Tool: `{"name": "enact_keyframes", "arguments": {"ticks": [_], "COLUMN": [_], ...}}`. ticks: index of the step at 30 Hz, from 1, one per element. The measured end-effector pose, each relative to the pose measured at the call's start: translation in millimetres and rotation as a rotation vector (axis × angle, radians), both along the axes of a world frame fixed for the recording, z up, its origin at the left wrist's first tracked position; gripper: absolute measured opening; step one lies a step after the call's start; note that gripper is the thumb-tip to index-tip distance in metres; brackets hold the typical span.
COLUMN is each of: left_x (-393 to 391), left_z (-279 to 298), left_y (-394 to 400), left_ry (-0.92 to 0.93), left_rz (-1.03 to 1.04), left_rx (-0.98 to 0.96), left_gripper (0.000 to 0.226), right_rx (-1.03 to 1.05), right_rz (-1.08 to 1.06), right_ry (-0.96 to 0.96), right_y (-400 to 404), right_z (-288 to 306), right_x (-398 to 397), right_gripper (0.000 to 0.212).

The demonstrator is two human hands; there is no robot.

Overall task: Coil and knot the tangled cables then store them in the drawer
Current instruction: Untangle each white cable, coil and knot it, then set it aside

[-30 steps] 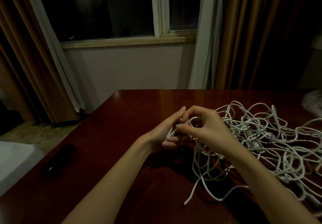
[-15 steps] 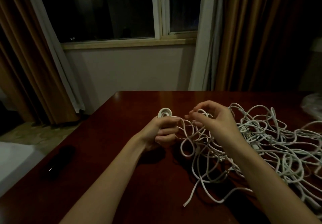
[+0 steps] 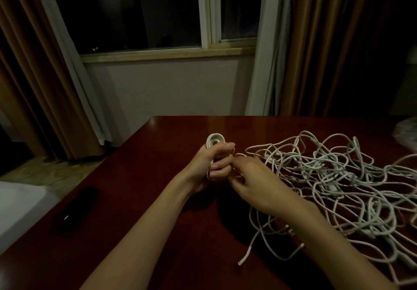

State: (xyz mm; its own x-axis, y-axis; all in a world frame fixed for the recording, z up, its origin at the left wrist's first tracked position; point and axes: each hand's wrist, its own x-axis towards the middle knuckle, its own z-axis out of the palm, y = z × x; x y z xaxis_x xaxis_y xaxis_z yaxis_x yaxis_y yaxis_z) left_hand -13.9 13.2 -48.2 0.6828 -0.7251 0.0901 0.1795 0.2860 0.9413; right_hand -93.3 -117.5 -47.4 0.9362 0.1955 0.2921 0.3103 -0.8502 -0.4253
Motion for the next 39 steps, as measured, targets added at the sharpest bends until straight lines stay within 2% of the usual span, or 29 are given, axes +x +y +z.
{"name": "enact_keyframes", "arguments": {"ticks": [2,4,6,9,11,13,18,22,24,28,31,35,39], "left_x": [1,3,2,-3,-5,-9,-16,-12,-11,-12,-14,-15,-11], "left_z": [3,6,7,8,8,9,9,10,7,6,8,7,8], "left_y": [2,5,6,3,4,2,-6,-5,-8,-12,-12,-13,-13], "left_ry": [0.025,0.034,0.001,-0.038,-0.076,-0.142,-0.079,-0.105,-0.140,-0.160,-0.067,0.047,0.302], "left_rz": [-0.004,0.002,0.002,0.018,0.002,-0.037,-0.100,0.085,0.198,0.245,0.209,0.131,0.167], "left_rx": [-0.027,-0.032,0.006,0.089,0.116,0.160,0.121,0.194,0.220,0.270,0.213,0.061,-0.174], "left_gripper": [0.039,0.040,0.043,0.046,0.045,0.034,0.048,0.048,0.046,0.047,0.052,0.058,0.049], "right_rx": [0.395,0.675,0.881,1.000,0.972,0.940,0.889,0.736,0.690,0.622,0.532,0.339,0.217], "right_rz": [0.019,0.030,0.019,-0.022,-0.045,-0.094,-0.151,-0.144,-0.147,-0.212,-0.192,-0.164,-0.110], "right_ry": [0.076,0.134,0.146,0.024,-0.117,-0.224,-0.190,-0.155,-0.159,-0.248,-0.299,-0.423,-0.324], "right_y": [1,1,1,-3,-6,-10,-12,-14,-15,-22,-19,-10,-2], "right_z": [-1,-2,-1,1,5,9,6,7,7,8,7,-3,-12], "right_x": [3,6,8,8,6,4,5,5,4,4,1,4,6], "right_gripper": [0.023,0.020,0.009,0.017,0.013,0.009,0.012,0.003,0.007,0.006,0.005,0.017,0.035]}}
